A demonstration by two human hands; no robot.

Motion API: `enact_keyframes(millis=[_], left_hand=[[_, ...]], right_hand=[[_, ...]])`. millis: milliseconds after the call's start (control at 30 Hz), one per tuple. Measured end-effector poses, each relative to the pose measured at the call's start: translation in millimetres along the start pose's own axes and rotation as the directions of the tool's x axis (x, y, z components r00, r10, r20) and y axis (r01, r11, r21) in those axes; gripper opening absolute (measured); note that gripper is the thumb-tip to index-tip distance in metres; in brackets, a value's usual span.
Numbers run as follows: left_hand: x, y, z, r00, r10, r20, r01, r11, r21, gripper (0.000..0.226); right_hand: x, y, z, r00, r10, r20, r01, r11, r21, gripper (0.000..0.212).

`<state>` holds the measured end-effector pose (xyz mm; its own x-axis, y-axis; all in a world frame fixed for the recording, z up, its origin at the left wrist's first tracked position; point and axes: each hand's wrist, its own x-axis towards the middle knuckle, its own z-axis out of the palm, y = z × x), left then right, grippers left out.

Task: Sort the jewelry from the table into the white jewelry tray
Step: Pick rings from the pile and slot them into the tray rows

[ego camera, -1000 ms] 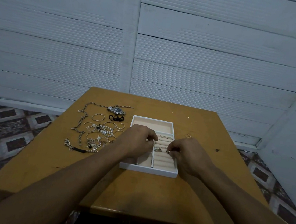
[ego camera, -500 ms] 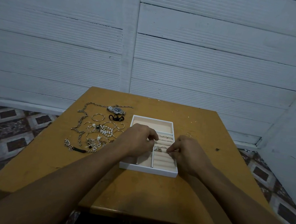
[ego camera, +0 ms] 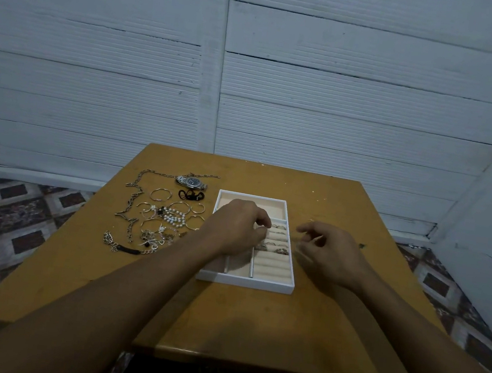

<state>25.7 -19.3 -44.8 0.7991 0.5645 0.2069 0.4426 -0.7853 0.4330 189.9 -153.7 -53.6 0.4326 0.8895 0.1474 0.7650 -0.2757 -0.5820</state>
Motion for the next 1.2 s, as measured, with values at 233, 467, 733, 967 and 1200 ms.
enact_keyframes(millis=[233, 467, 733, 967, 1200], left_hand=[[35.8, 21.8, 26.3, 0.996, 0.086, 0.02, -0.087, 0.994, 0.063, 0.024], [64.6, 55.9, 49.0, 0.988, -0.009, 0.156, -0.032, 0.967, 0.253, 0.038], [79.6, 60.0, 68.7, 0.964, -0.087, 0.249, 0.011, 0.956, 0.293, 0.041], [82.4, 64.0, 69.1, 0.962, -0.069, 0.263, 0.005, 0.972, 0.236, 0.038], [84.8, 67.5, 70.1, 0.952, -0.081, 0.296, 0.024, 0.981, 0.192, 0.024]], right_hand=[[15.6, 40.0, -15.3, 0.97, 0.221, -0.103, -0.222, 0.975, 0.0, 0.024], [26.7, 53.9, -8.9, 0.969, 0.247, -0.025, -0.248, 0.964, -0.094, 0.022], [38.4, 54.2, -10.0, 0.979, 0.196, 0.057, -0.19, 0.977, -0.092, 0.012], [39.9, 52.6, -15.0, 0.958, 0.275, 0.083, -0.272, 0.961, -0.045, 0.009], [30.1, 52.8, -21.6, 0.968, 0.249, 0.036, -0.249, 0.968, -0.019, 0.008]])
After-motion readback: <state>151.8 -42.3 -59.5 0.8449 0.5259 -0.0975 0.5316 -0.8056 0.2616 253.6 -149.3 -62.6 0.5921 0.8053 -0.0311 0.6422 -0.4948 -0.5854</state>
